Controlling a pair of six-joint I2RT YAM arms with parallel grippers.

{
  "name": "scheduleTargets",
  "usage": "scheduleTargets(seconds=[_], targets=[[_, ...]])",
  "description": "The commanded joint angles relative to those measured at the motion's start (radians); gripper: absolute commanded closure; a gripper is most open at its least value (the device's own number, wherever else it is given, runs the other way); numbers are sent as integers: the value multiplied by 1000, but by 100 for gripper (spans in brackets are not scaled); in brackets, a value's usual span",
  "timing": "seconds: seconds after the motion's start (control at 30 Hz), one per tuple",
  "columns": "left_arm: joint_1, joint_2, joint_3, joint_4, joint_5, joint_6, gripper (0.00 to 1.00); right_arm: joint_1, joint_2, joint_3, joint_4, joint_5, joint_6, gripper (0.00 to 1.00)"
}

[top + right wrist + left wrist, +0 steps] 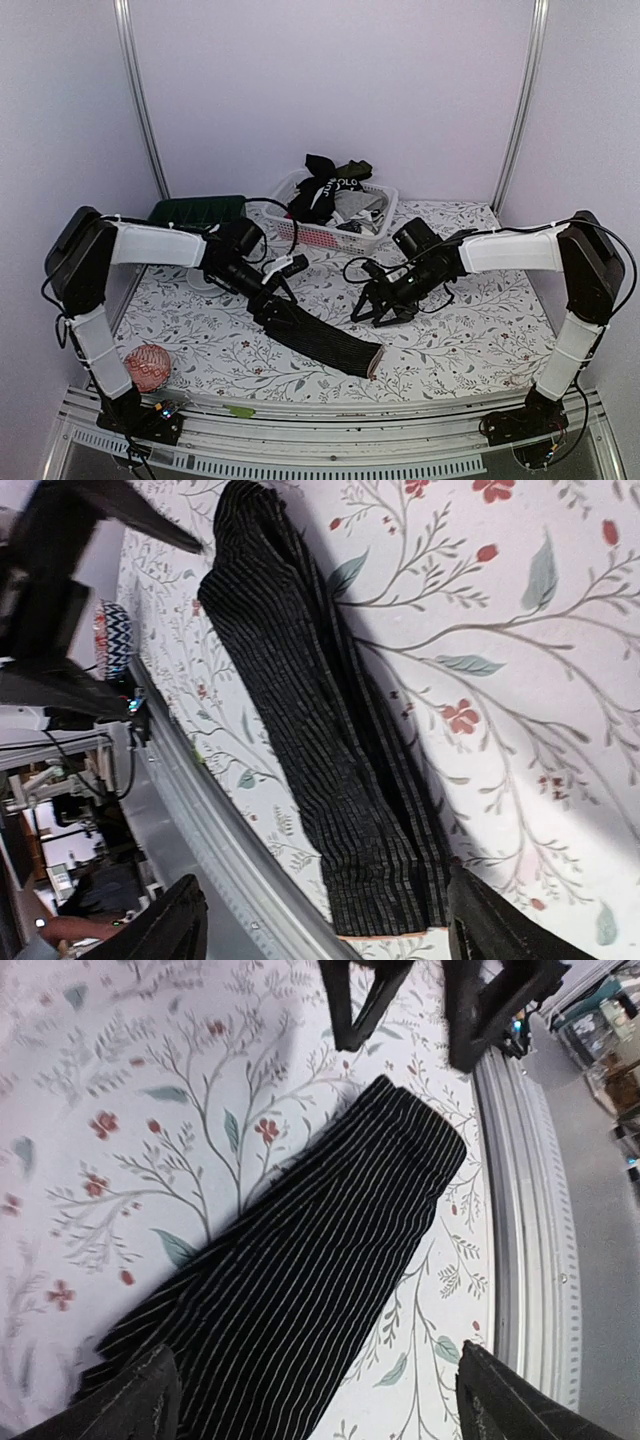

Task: Roll the underwear
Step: Adjust the underwear at the center of the board, then rotate the underwear at the center of the board.

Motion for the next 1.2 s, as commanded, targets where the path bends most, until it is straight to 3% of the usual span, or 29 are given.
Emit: scheduleTargets(seconds=[0.0,0.1,0.13,0.23,0.3,0.4,0.5,0.8,1.17], targets=[[12,-218,-78,-62,-214,152,4,-8,-6,67,-128,145,-107,22],[23,-297,-174,-110,-276,236,6,-9,26,89,-164,177,-145,26],[22,-320,-204,-116,-297,255,12,-9,34,89,-173,186,-155,27],[-5,-384,-298,-94,-380,265,47,-9,63,144,-212,227,-179,31],[-21,-411,-342,-73,-422,254,65,-9,86,159,-235,248,-203,37],[-43,-402,-375,-49,-432,227,81,-9,104,160,-253,275,-225,50],[-81,-351,-374,-7,-436,185,88,-7,122,157,-271,304,-250,63],[-92,-132,-229,118,-463,41,100,39,177,107,-246,278,-305,85],[-51,118,55,98,-481,110,100,170,189,-13,-87,127,-203,87]])
